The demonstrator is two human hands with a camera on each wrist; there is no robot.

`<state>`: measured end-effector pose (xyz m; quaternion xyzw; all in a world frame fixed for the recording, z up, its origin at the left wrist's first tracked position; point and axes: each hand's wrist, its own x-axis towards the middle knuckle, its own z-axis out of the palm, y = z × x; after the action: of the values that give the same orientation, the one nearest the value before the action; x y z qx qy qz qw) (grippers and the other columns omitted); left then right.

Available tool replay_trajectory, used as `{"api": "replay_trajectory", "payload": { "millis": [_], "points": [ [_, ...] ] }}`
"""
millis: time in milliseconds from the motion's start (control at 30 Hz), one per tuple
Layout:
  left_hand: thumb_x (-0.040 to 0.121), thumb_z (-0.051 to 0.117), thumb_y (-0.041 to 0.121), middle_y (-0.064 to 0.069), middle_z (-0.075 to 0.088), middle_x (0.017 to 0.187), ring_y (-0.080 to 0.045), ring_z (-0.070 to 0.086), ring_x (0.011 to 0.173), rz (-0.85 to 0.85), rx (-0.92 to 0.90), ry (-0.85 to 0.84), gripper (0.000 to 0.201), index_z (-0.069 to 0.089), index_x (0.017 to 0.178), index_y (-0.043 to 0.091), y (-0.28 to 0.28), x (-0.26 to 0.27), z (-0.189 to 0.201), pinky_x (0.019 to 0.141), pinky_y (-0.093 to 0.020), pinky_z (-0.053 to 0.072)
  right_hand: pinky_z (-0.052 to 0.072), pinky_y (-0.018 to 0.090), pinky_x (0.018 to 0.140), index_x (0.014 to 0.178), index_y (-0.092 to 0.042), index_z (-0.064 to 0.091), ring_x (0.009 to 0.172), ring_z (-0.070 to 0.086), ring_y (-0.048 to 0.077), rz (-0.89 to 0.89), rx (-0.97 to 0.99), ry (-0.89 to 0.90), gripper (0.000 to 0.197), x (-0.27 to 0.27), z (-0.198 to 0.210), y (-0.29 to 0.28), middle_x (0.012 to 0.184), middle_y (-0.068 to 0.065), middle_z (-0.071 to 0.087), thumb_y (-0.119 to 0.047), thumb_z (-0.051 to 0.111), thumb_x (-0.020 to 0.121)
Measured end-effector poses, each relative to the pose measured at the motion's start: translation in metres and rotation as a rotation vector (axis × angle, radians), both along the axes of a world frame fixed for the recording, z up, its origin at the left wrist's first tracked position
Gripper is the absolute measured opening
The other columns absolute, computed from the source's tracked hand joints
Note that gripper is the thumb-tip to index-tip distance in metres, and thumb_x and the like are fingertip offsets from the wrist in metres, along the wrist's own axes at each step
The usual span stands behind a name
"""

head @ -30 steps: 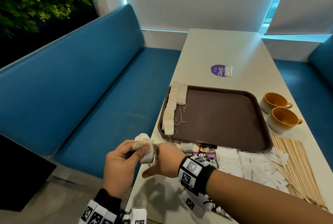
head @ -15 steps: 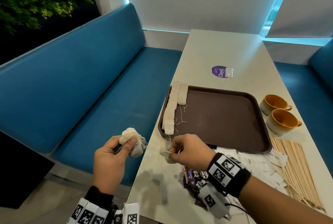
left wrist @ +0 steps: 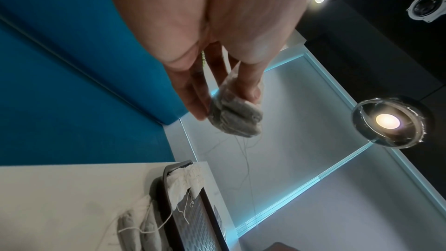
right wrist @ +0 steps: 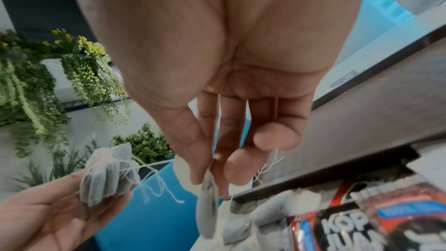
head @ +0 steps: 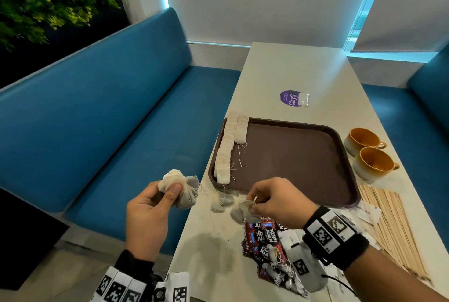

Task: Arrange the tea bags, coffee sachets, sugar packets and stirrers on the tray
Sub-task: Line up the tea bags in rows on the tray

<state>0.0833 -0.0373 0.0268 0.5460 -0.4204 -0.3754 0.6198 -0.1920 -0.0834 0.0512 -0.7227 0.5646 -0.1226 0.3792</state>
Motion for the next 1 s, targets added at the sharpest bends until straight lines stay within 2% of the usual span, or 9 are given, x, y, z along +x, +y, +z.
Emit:
{"api": "replay_trajectory", "payload": {
  "millis": [133, 267, 333, 467, 600, 700, 767, 900, 1000],
  "points": [
    [0.085, 0.072, 0.023, -0.009, 0.077, 0.09, -0.018, 0.07, 0.084, -0.01, 0.017, 0.008, 0.013, 0.078, 0.091, 0.013, -0.001, -0.004, -0.001, 0.093, -0.048, 0.056, 0.057, 0.027, 0.07, 0.088, -0.027, 0.077, 0.069, 0.069, 0.004, -0.014, -0.002, 0.027, 0.007, -0.016, 0.003, -0.003, 0.077, -0.007, 0.076, -0.023, 0.081, 0.083],
    [0.085, 0.072, 0.023, -0.007, 0.078, 0.093, -0.019, 0.072, 0.087, 0.001, 0.025, 0.013, 0.014, 0.078, 0.094, 0.015, -0.001, -0.005, -0.002, 0.093, -0.046, 0.056, 0.05, 0.017, 0.063, 0.08, -0.025, 0.076, 0.07, 0.067, 0.004, -0.132, -0.037, 0.086, 0.006, -0.04, 0.002, -0.009, 0.075, -0.007, 0.074, -0.022, 0.079, 0.084],
    [0.085, 0.072, 0.024, -0.007, 0.078, 0.093, -0.021, 0.072, 0.089, 0.002, 0.03, 0.017, 0.013, 0.078, 0.094, 0.017, -0.001, -0.003, -0.004, 0.093, -0.046, 0.056, 0.048, 0.016, 0.063, 0.08, -0.026, 0.075, 0.073, 0.066, 0.003, -0.21, -0.059, 0.104, 0.007, -0.051, 0.001, -0.012, 0.076, -0.008, 0.073, -0.024, 0.079, 0.085],
    [0.085, 0.073, 0.025, -0.008, 0.078, 0.09, -0.021, 0.071, 0.085, -0.013, 0.031, -0.015, 0.01, 0.079, 0.09, 0.019, -0.002, 0.0, -0.007, 0.091, -0.047, 0.056, 0.063, 0.035, 0.075, 0.079, -0.026, 0.077, 0.076, 0.072, 0.009, -0.344, -0.086, 0.011, 0.008, -0.067, 0.002, -0.019, 0.077, -0.006, 0.076, -0.023, 0.081, 0.084],
    [0.083, 0.074, 0.025, -0.008, 0.078, 0.087, -0.02, 0.071, 0.083, -0.064, 0.06, -0.037, 0.013, 0.078, 0.09, 0.015, -0.003, -0.006, -0.011, 0.088, -0.047, 0.058, 0.065, 0.04, 0.076, 0.084, -0.018, 0.077, 0.072, 0.075, 0.016, -0.361, -0.057, -0.141, 0.008, -0.064, 0.007, -0.028, 0.077, -0.001, 0.078, -0.012, 0.079, 0.086],
    [0.08, 0.074, 0.026, -0.006, 0.078, 0.086, -0.015, 0.071, 0.081, -0.134, 0.077, -0.059, 0.008, 0.079, 0.085, 0.022, -0.006, -0.013, -0.013, 0.081, -0.032, 0.059, 0.065, 0.042, 0.079, 0.087, -0.016, 0.077, 0.071, 0.076, 0.02, -0.35, -0.068, -0.198, 0.005, -0.057, 0.01, -0.04, 0.076, 0.004, 0.078, -0.016, 0.075, 0.092],
    [0.079, 0.074, 0.026, -0.006, 0.077, 0.085, -0.014, 0.071, 0.081, -0.172, 0.087, -0.078, 0.007, 0.078, 0.084, 0.024, -0.008, -0.017, -0.014, 0.077, -0.024, 0.058, 0.064, 0.041, 0.08, 0.086, -0.02, 0.076, 0.074, 0.076, 0.019, -0.334, -0.09, -0.215, 0.007, -0.051, 0.009, -0.052, 0.077, 0.001, 0.078, -0.022, 0.074, 0.093],
    [0.08, 0.074, 0.026, -0.009, 0.077, 0.086, -0.021, 0.071, 0.083, -0.221, 0.121, -0.093, 0.008, 0.077, 0.084, 0.02, -0.016, -0.019, -0.021, 0.081, -0.036, 0.057, 0.052, 0.024, 0.075, 0.085, -0.027, 0.076, 0.083, 0.07, 0.006, -0.381, -0.182, -0.202, 0.009, -0.033, 0.0, -0.086, 0.084, -0.008, 0.076, -0.033, 0.074, 0.091],
    [0.083, 0.076, 0.018, -0.01, 0.075, 0.082, -0.018, 0.069, 0.077, -0.244, 0.135, -0.112, 0.002, 0.078, 0.083, 0.019, -0.023, -0.022, -0.025, 0.076, -0.032, 0.054, 0.05, 0.025, 0.074, 0.085, -0.023, 0.074, 0.08, 0.067, 0.007, -0.462, -0.191, -0.237, 0.011, -0.02, -0.014, -0.118, 0.084, -0.008, 0.074, -0.032, 0.072, 0.093]
  ]
}}
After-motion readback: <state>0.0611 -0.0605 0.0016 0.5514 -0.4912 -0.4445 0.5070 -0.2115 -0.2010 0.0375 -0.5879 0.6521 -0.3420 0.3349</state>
